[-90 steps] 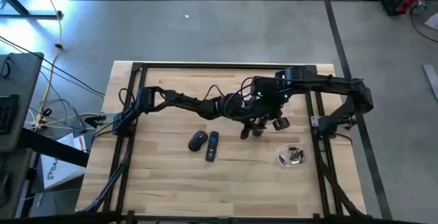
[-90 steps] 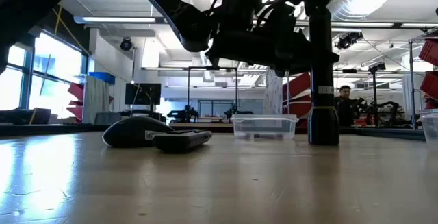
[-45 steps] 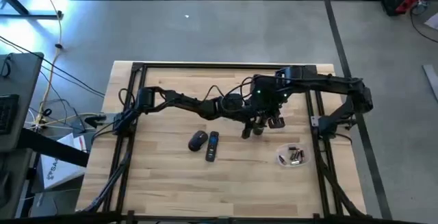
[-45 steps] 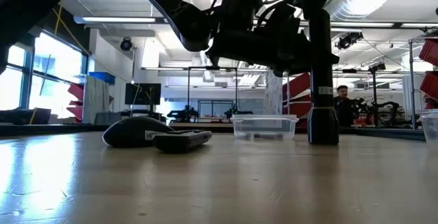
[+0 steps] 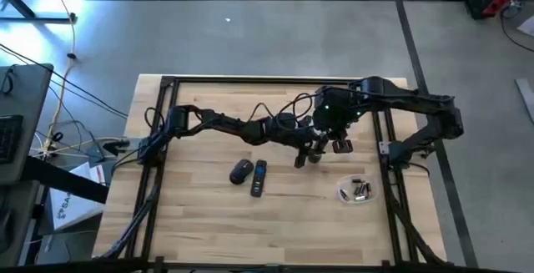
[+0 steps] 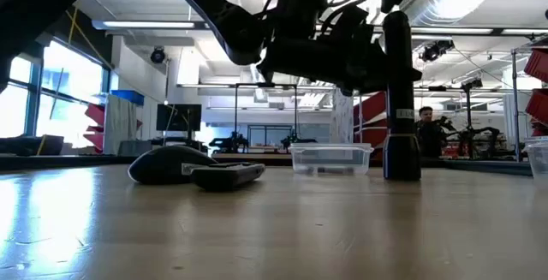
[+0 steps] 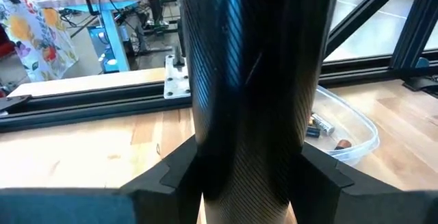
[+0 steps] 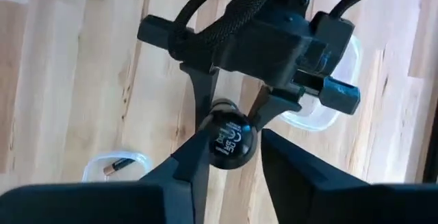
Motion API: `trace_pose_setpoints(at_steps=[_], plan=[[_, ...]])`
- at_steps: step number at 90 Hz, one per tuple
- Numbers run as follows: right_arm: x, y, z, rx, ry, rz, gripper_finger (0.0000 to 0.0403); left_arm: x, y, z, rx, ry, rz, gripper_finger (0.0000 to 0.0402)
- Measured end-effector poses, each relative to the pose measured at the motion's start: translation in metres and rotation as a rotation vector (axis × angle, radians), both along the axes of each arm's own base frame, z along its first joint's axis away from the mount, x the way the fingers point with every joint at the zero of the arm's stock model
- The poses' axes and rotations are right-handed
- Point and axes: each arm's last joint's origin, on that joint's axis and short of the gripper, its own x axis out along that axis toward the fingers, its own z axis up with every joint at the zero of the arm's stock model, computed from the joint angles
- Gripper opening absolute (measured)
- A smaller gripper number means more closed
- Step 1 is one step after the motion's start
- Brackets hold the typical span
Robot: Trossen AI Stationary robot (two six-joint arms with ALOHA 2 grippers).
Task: Insert battery
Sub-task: Close the flashlight battery compartment
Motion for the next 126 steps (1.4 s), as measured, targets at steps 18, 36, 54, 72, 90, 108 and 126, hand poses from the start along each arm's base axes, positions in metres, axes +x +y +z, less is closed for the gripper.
trace_pose_setpoints(at_steps=[18,36,54,72,90,108,126], plan=[[-0.001,0.001,0.001,0.010,-0.006,0.027,0.0139,0.000,0.000,0.000,-0.001,0.000,0.000,0.0146],[0.008,0.000,-0.008,0.003,0.030,0.077,0.0142,0.000,0.000,0.000,-0.004,0.001,0.001,0.0146],[0.007,-0.005,-0.012,0.014,0.082,0.068,0.0128,0.000,0.000,0.000,-0.004,0.001,0.001,0.0146],[0.007,-0.007,-0.011,0.016,0.080,0.060,0.0126,0.000,0.000,0.000,-0.004,0.001,0.000,0.0146],[0.006,-0.007,-0.011,0.018,0.084,0.054,0.0126,0.000,0.000,0.000,-0.004,0.001,0.000,0.0146],[0.004,-0.006,-0.012,0.021,0.108,0.052,0.0125,0.000,0.000,0.000,-0.001,0.000,-0.002,0.0146],[0.005,-0.006,-0.012,0.015,0.100,0.069,0.0125,0.000,0.000,0.000,-0.002,0.000,-0.002,0.0146]])
